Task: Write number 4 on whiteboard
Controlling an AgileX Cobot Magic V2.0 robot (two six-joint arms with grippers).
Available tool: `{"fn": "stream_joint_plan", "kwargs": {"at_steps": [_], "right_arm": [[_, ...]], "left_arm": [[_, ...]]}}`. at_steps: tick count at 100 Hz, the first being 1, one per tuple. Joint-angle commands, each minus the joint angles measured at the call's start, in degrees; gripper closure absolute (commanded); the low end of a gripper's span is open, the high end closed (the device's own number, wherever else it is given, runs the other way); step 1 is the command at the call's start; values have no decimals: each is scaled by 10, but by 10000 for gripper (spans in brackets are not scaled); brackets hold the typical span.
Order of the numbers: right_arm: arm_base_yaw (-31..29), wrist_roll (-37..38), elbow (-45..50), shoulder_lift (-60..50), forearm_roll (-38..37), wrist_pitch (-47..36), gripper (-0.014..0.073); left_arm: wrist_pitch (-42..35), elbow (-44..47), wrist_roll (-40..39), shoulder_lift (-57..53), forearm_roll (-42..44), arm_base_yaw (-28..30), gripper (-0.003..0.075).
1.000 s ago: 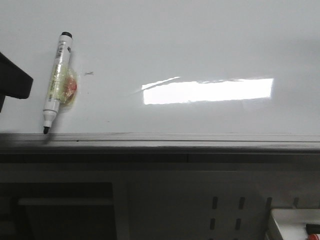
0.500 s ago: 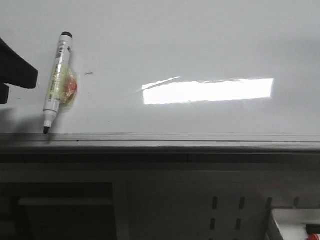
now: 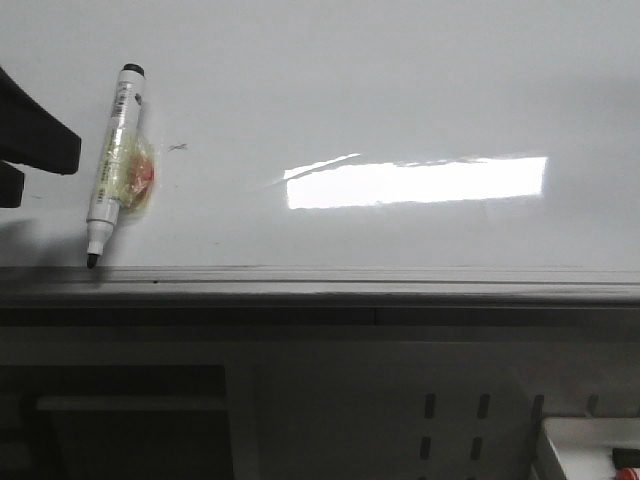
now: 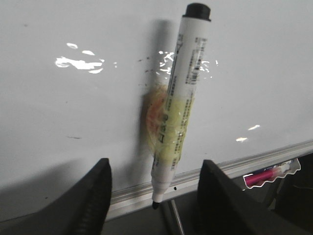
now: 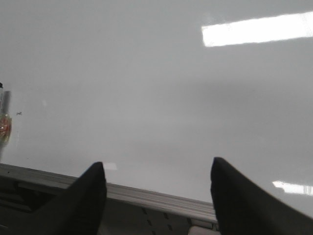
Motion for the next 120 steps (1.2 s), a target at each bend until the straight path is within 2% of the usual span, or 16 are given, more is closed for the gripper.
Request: {"fn": "stream_joint_plan", "kwargs": {"at_steps": [1, 24, 35, 56, 79, 92, 120], "right_arm": [[-4, -6, -18, 10, 10, -30, 178], [-4, -6, -18, 10, 10, -29, 178], [-4, -6, -18, 10, 10, -28, 178], [-4, -6, -18, 10, 10, -25, 178], [-4, -5, -18, 10, 10, -25, 178], [-4, -5, -18, 10, 10, -24, 178], [-4, -5, -18, 10, 10, -20, 178]], "left_arm": [[0, -21, 1, -5, -21, -4, 353], [5, -22, 6, -5, -21, -4, 353], [28, -30, 50, -5, -21, -5, 353], [5, -32, 50, -3, -21, -5, 353], [35, -41, 49, 41, -24, -5, 353], [35, -53, 49, 62, -51, -5, 353], [36, -76, 49, 114, -49, -5, 353]]}}
